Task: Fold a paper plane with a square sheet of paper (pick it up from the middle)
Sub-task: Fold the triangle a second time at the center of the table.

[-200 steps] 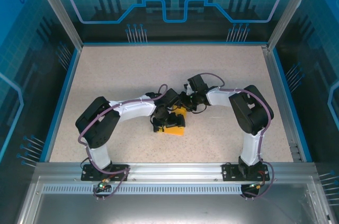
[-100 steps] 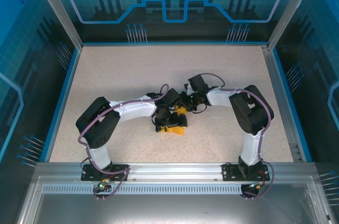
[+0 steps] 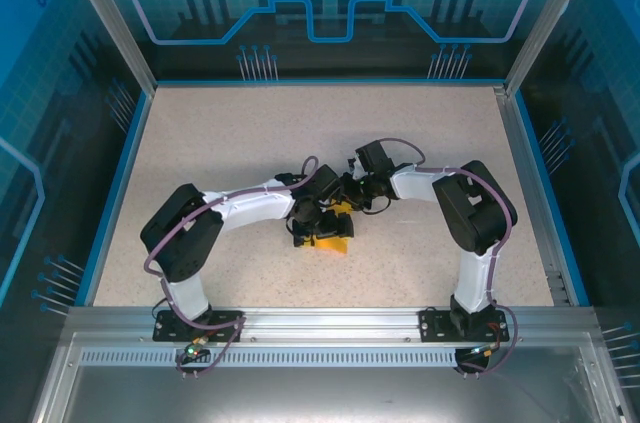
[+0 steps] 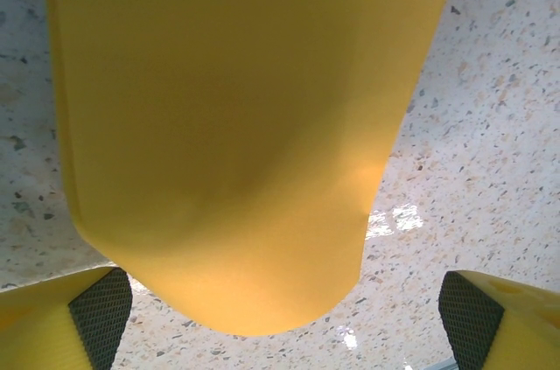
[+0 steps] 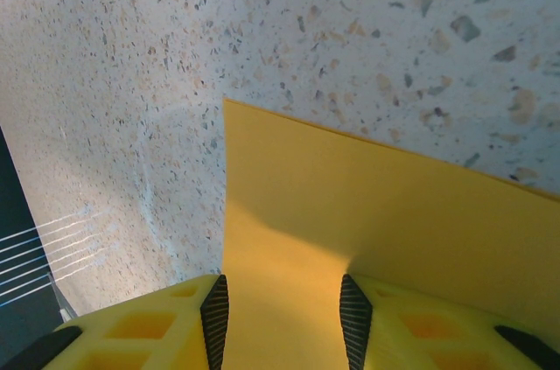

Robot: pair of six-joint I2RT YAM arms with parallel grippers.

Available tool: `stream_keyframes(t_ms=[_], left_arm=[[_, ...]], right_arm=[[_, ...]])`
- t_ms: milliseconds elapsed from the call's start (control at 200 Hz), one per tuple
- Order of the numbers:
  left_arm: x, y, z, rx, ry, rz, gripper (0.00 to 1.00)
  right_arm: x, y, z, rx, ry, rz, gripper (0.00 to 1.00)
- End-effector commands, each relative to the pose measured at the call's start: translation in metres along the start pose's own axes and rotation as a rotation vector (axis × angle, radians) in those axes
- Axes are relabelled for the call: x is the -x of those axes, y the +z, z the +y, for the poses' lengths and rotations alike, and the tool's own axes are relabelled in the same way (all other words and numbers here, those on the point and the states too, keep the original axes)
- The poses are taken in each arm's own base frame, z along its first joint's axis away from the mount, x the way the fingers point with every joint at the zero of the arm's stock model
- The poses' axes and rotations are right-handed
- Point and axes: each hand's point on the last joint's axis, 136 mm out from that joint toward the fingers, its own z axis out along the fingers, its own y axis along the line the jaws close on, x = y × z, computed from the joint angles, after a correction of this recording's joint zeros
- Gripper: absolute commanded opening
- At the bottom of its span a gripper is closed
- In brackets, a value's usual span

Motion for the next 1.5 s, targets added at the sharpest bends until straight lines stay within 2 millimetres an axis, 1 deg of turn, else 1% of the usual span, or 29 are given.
stream_keyframes(t_ms=[0, 335, 440, 570, 690, 800, 940, 1085, 1131, 1246, 1381, 1496], left_arm=[[0.003, -0.013, -0.016, -0.041, 0.045, -0.029, 0.94], [0.003, -0.024, -0.029, -0.101, 0.069, -0.048, 0.93], [0.004, -0.024, -0.030, -0.114, 0.073, -0.048, 0.93], [0.007, -0.017, -0.024, -0.101, 0.063, -0.045, 0.93], [0.013, -0.013, -0.022, -0.110, 0.064, -0.059, 0.93], [0.026, -0.016, -0.022, -0.146, 0.076, -0.104, 0.93], [0.036, -0.020, -0.024, -0.209, 0.110, -0.146, 0.93], [0.044, -0.019, -0.017, -0.229, 0.125, -0.172, 0.93], [0.043, -0.019, -0.014, -0.227, 0.126, -0.176, 0.94], [0.040, -0.022, -0.012, -0.245, 0.140, -0.179, 0.94], [0.024, -0.027, -0.023, -0.333, 0.138, -0.118, 0.93], [0.011, -0.025, -0.020, -0.364, 0.104, -0.066, 0.91]], right_arm=[[-0.033, 0.019, -0.111, -0.326, 0.128, 0.071, 0.43], [-0.033, 0.019, -0.111, -0.326, 0.128, 0.072, 0.42], [-0.032, 0.020, -0.110, -0.323, 0.127, 0.073, 0.43], [-0.032, 0.020, -0.110, -0.324, 0.127, 0.074, 0.43], [-0.032, 0.020, -0.111, -0.325, 0.127, 0.075, 0.43], [-0.033, 0.020, -0.112, -0.329, 0.128, 0.077, 0.43], [-0.033, 0.020, -0.113, -0.330, 0.130, 0.076, 0.43], [-0.033, 0.020, -0.113, -0.330, 0.131, 0.078, 0.43], [-0.033, 0.019, -0.112, -0.328, 0.130, 0.077, 0.43], [-0.033, 0.019, -0.112, -0.330, 0.130, 0.077, 0.43], [-0.033, 0.018, -0.113, -0.334, 0.131, 0.079, 0.42], [-0.033, 0.019, -0.113, -0.335, 0.133, 0.077, 0.42]])
